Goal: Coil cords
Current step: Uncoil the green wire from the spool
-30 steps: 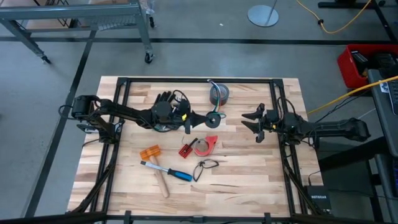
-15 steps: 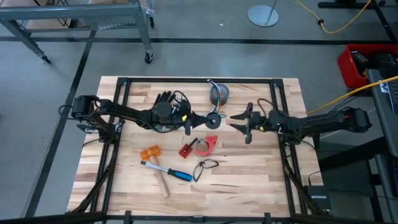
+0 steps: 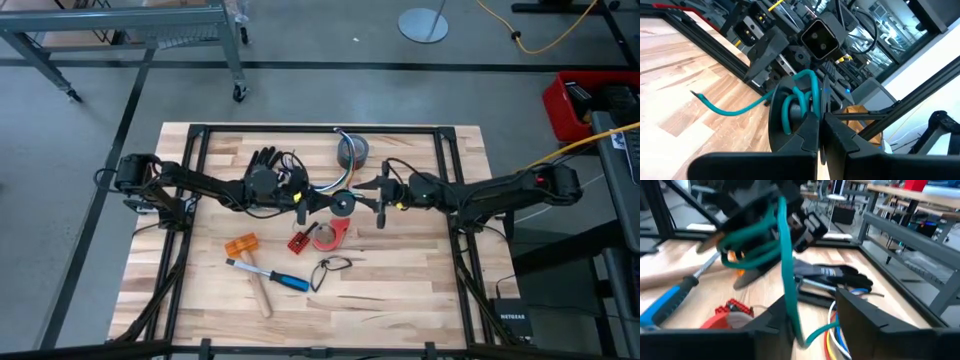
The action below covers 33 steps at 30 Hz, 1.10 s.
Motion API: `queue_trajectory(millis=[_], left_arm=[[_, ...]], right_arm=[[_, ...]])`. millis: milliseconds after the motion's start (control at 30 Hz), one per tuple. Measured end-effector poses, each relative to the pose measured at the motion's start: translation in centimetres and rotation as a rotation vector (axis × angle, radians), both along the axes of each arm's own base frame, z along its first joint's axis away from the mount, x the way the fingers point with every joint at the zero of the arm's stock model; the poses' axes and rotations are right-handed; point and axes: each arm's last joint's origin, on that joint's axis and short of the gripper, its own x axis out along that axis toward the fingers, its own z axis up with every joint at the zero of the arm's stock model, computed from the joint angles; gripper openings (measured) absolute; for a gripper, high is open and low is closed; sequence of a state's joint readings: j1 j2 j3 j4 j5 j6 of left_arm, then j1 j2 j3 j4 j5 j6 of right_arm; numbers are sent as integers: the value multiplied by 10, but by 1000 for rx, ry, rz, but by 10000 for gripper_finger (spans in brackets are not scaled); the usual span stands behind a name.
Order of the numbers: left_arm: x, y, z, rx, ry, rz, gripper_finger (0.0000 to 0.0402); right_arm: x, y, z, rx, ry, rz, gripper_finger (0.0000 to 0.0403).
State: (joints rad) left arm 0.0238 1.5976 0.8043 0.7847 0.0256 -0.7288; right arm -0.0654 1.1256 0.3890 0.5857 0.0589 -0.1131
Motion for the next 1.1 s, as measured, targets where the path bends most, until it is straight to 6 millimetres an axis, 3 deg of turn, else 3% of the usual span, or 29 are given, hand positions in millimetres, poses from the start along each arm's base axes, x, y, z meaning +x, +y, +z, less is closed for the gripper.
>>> queue_trajectory(millis=[233,733,900,1100], left_arm=[[0,1,-1,3,12,3,0],[-2,-2,-20,-73,203,-55,0],[-2,-4,-18,-106,185,-62,0],[-1,-14,-9,-103,93,-135,0]], right_arm=[[-2,1,-5,13,88,43,14],[-12,1,24,-80,-29,36,7],[-4,-1,40,-126,-54,1,6],[19,-4,40,-165,2,-72,6]])
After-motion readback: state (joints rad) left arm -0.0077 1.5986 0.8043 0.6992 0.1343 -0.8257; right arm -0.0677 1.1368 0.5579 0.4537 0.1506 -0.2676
